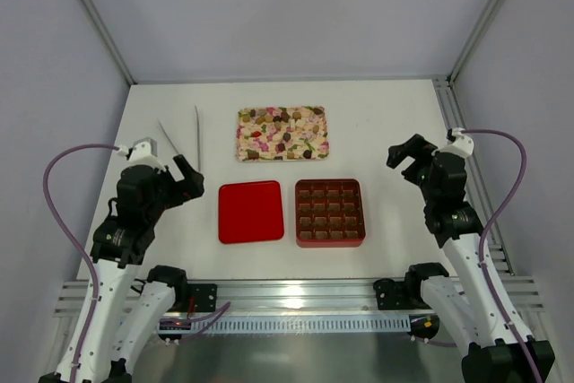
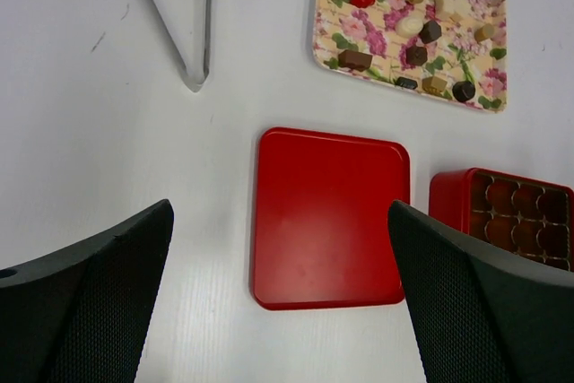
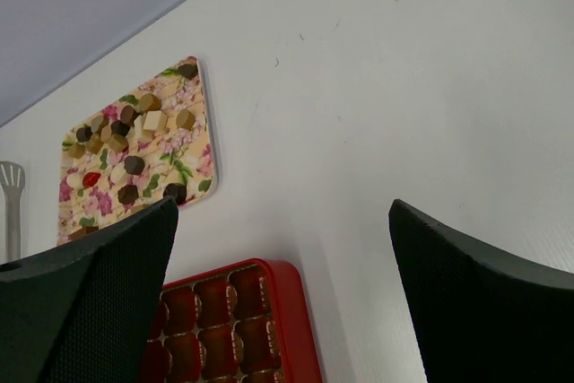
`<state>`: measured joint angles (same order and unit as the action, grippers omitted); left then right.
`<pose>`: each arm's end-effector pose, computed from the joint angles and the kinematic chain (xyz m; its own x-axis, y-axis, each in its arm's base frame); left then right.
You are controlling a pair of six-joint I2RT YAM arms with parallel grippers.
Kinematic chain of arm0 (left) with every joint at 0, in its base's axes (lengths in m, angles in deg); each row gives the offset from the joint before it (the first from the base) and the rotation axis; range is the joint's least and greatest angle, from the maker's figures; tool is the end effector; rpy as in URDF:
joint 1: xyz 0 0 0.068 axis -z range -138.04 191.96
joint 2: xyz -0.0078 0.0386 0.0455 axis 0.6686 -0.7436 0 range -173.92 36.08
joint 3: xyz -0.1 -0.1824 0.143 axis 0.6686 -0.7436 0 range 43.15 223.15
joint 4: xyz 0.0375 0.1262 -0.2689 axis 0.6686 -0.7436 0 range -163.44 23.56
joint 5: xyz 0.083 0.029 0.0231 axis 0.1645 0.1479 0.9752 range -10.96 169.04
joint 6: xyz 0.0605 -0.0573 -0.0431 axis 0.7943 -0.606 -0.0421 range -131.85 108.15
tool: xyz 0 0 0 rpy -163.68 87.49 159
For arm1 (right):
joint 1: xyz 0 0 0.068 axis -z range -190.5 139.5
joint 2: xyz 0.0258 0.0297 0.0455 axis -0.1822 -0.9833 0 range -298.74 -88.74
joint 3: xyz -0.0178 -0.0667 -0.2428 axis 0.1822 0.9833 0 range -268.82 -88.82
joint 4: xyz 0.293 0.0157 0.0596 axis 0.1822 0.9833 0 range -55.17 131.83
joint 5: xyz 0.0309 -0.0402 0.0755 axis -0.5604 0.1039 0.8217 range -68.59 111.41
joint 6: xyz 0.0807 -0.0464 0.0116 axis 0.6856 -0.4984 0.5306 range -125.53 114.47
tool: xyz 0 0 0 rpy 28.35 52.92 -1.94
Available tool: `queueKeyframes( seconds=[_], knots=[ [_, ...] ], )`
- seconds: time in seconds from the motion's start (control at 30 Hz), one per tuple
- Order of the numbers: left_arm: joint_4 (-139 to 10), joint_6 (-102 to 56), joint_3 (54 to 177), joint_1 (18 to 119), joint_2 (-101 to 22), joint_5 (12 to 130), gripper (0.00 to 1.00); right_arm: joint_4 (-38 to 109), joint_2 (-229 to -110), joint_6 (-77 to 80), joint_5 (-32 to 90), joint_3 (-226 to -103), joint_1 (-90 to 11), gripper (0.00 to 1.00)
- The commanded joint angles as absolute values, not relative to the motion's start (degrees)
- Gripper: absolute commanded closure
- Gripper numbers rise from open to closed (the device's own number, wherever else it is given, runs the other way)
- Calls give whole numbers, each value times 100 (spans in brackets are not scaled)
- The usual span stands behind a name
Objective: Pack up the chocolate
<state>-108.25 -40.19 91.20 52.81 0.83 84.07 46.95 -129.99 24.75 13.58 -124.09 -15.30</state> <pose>0.2221 -0.0351 0.2986 -0.4723 -0.3910 -0.7900 -0.1274 0.9171 -0.3777 0.2772 0.0117 0.2546 -0.2441 0.4808 -0.8422 0.1960 0.8750 0.4427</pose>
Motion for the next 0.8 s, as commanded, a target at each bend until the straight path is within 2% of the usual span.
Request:
queueKeyframes(
  seconds=[0.0,0.27,0.43,0.67,0.77],
  knots=[
    [-10635,-4094,9193,5251,66,8887,0,4573,-12838,2356,1236,-12574,-1516,0],
    [-10310,-4226,9877,5251,-1145,9730,0,4617,-13118,2180,1657,-12679,-1524,0],
    [-10020,-4156,10589,5251,-2996,10433,0,4600,-13277,2154,2070,-12723,-1516,0],
    [-9624,-4121,11732,4690,-5440,10206,0,4670,-13277,2075,2676,-12706,-1524,0],
    [-9598,-4050,12093,4496,-6076,9926,0,4714,-13268,2040,2800,-12697,-1525,0]
  ],
)
